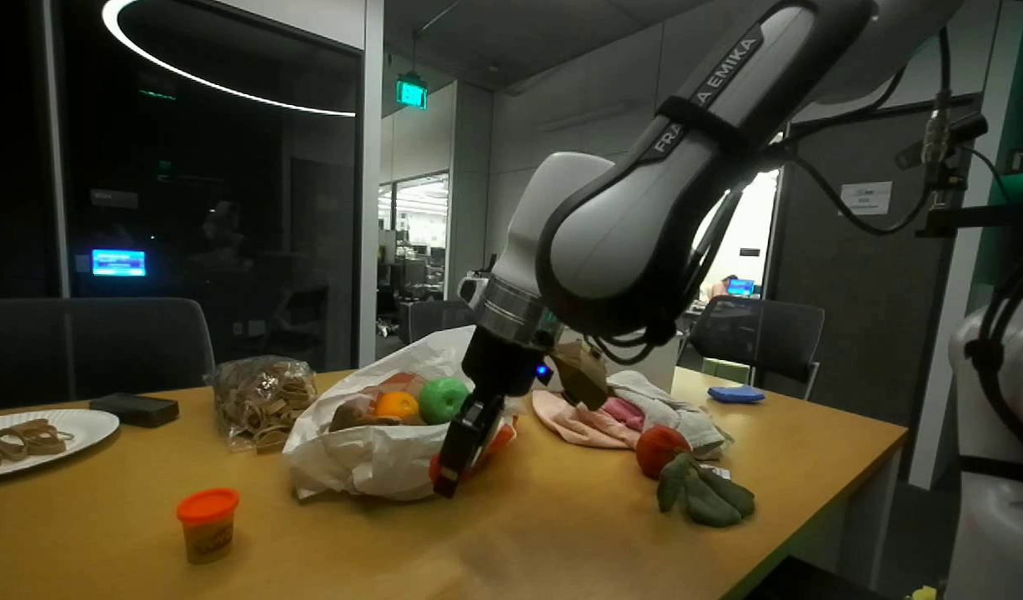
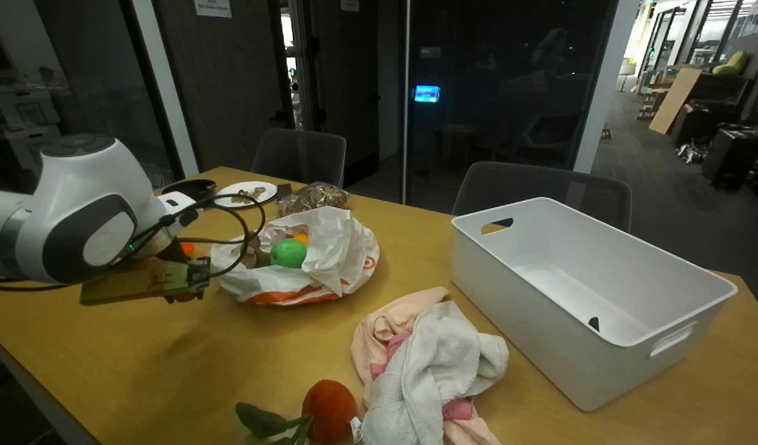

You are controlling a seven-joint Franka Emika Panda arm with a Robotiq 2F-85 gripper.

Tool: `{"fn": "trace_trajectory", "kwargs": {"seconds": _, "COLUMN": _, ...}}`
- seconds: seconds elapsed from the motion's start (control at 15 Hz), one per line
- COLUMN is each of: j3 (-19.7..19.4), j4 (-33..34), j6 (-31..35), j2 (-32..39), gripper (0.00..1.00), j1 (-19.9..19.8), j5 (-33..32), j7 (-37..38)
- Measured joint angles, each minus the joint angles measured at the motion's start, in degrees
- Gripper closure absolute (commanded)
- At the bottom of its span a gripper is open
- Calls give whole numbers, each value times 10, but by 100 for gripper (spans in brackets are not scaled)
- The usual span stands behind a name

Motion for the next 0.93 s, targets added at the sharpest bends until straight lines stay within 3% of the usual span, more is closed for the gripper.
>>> {"fn": "trace_trajectory", "kwargs": {"seconds": 0.27, "j3": 6, "j4": 41, "j6": 7, "j2": -9, "gripper": 74, "j1": -27, "j5": -90, "j7": 65}}
{"fn": "trace_trajectory", "kwargs": {"seconds": 0.47, "j3": 33, "j4": 83, "j6": 12, "j2": 9, "gripper": 74, "j1": -63, "j5": -184, "j7": 136}}
{"fn": "trace_trajectory", "kwargs": {"seconds": 0.67, "j3": 60, "j4": 129, "j6": 11, "j2": 46, "gripper": 74, "j1": -100, "j5": -291, "j7": 219}}
{"fn": "trace_trajectory", "kwargs": {"seconds": 0.93, "j3": 59, "j4": 188, "j6": 7, "j2": 119, "gripper": 74, "j1": -125, "j5": -420, "j7": 310}}
